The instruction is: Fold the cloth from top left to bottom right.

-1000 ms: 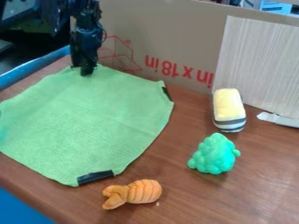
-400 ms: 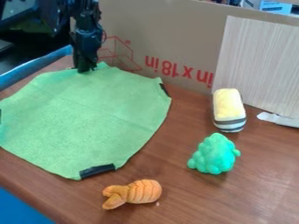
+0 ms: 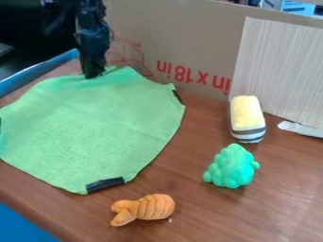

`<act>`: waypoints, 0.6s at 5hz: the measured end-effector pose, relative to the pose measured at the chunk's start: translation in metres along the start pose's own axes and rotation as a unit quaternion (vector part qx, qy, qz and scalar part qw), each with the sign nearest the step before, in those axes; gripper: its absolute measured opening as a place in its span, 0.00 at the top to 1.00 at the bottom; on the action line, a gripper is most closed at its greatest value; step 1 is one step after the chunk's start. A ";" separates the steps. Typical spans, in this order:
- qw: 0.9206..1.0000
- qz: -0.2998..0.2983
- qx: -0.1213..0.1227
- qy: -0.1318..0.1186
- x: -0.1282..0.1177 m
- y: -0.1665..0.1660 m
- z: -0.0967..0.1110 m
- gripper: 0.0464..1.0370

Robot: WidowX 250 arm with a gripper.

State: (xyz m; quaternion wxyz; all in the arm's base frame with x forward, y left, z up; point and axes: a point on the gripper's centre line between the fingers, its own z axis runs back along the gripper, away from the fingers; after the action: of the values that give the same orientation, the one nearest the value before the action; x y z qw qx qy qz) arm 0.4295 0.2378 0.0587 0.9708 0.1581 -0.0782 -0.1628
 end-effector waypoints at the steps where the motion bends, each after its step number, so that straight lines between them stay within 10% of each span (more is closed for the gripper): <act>1: 0.999 -0.019 0.000 -0.046 -0.005 -0.016 0.042 0.99; 3: 0.991 -0.089 0.008 -0.098 -0.041 -0.072 0.089 0.99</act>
State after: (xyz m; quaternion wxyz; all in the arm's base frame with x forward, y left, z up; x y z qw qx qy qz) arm 0.3517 0.1620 0.1140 0.9387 0.1554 -0.1600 -0.2628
